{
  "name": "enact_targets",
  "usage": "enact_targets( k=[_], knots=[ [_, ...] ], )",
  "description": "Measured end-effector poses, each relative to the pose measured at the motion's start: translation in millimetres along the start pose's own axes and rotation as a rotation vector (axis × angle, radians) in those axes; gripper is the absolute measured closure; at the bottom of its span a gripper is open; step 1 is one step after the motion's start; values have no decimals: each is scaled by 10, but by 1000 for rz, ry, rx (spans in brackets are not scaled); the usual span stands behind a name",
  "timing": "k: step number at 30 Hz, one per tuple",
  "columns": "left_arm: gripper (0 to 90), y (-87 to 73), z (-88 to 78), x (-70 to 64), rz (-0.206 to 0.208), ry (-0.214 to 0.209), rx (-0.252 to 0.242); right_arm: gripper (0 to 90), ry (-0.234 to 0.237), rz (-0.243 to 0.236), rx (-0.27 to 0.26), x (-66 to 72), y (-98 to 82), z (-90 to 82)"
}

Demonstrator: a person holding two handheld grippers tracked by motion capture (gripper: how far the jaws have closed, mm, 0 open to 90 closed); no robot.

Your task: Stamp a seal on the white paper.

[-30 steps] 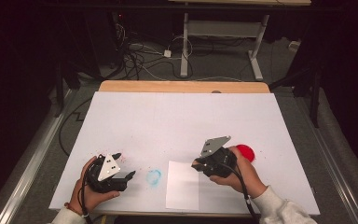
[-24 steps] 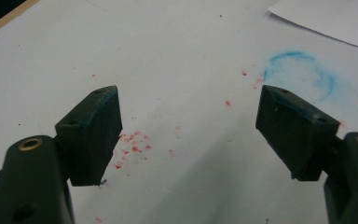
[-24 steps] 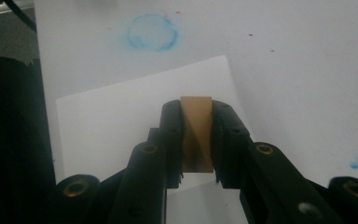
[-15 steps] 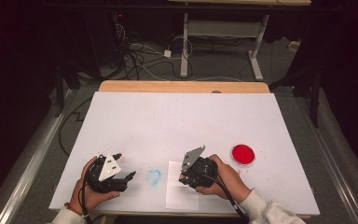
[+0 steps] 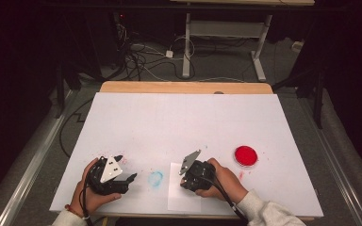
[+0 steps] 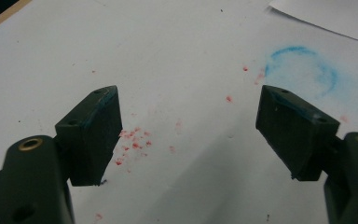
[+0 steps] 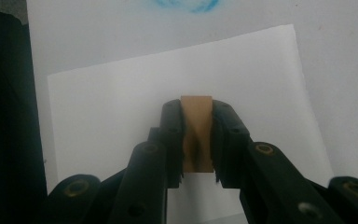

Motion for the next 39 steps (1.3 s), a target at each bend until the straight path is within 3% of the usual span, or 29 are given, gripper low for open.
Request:
enact_targets(
  k=[29, 39],
  knots=[
    [220, 1, 6, -28, 7, -7, 5, 760, 10, 16, -39, -2, -24, 18],
    [220, -13, -2, 0, 8, -3, 6, 758, -21, -3, -63, -8, -5, -29]
  ],
)
Point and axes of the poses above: each handheld gripper's, and its own axes: z roughly forward along the jaws, y roughly out of its top, x roughly to its left, the point moved 8 cm from there along z, roughly forward along the jaws, and after that the axes turned 6 degrees about x, right-handed, at the moved point
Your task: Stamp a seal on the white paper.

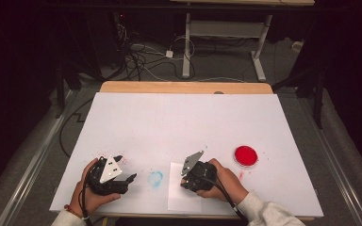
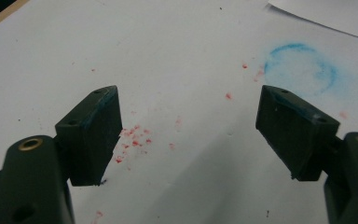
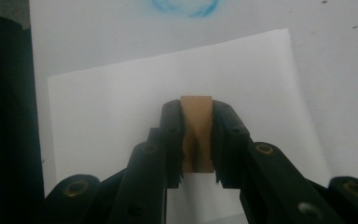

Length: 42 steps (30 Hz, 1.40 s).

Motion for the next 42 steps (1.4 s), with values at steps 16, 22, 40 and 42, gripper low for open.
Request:
enact_targets(
  k=[16, 22, 40, 42],
  knots=[
    [220, -1, 3, 3, 0, -1, 1, 756, -80, 67, -137, -231, -91, -571],
    [220, -14, 8, 4, -6, -2, 3, 757, -114, 85, -152, -322, -200, -740],
    [220, -21, 7, 38, -12, -10, -11, 756, -171, 184, -159, -558, -538, -963],
    [220, -22, 9, 38, -12, -11, -10, 756, -172, 188, -150, -565, -578, -977]
  ],
)
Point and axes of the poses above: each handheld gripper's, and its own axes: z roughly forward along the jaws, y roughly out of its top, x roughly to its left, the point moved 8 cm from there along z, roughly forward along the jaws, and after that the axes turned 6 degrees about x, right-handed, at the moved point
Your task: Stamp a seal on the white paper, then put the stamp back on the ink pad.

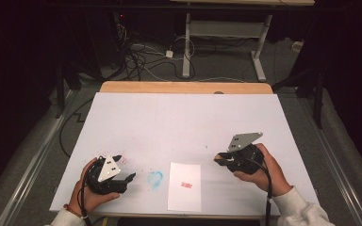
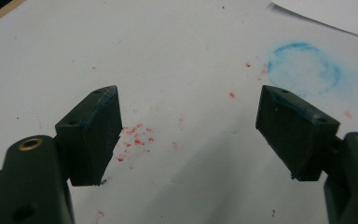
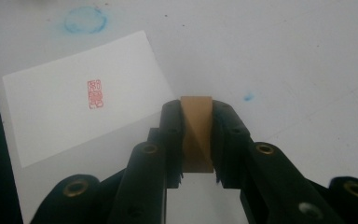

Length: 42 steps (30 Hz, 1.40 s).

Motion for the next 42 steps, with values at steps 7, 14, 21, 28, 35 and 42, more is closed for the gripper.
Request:
enact_targets(
  k=[7, 14, 21, 28, 35, 42],
  knots=[
    [220, -16, 2, 11, -7, -1, 2, 756, -15, 25, 5, -68, -73, -38],
    [220, -22, -3, 8, -3, 1, 6, 756, -26, 25, 8, -102, -103, -63],
    [220, -15, 7, 6, -3, -1, 6, 756, -48, 36, -1, -145, -111, -120],
    [220, -20, -8, -1, -5, 3, 7, 756, -61, 54, 4, -232, -154, -143],
    [220, 6, 0, -23, 8, 4, 10, 756, -118, 102, 47, -372, -280, -170],
    [220, 36, 26, -46, 26, 2, 17, 755, -151, 157, 91, -550, -494, -150]
  ],
)
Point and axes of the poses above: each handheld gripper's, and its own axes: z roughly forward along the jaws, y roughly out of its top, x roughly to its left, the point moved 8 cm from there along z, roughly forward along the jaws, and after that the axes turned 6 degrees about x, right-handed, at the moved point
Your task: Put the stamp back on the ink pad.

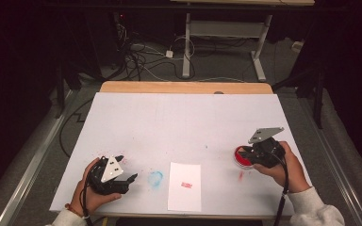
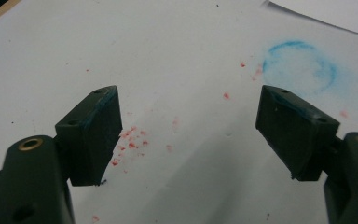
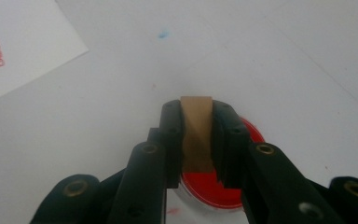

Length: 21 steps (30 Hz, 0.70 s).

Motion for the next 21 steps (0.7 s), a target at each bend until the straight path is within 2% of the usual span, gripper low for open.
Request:
enact_targets(
  k=[7, 21],
  knots=[
    [220, -3, 18, -7, 3, -7, 7, 755, -7, 49, 30, -137, -119, 74],
    [220, 0, 27, -19, 3, -9, 10, 753, 13, 81, 78, -188, -188, 298]
  ],
)
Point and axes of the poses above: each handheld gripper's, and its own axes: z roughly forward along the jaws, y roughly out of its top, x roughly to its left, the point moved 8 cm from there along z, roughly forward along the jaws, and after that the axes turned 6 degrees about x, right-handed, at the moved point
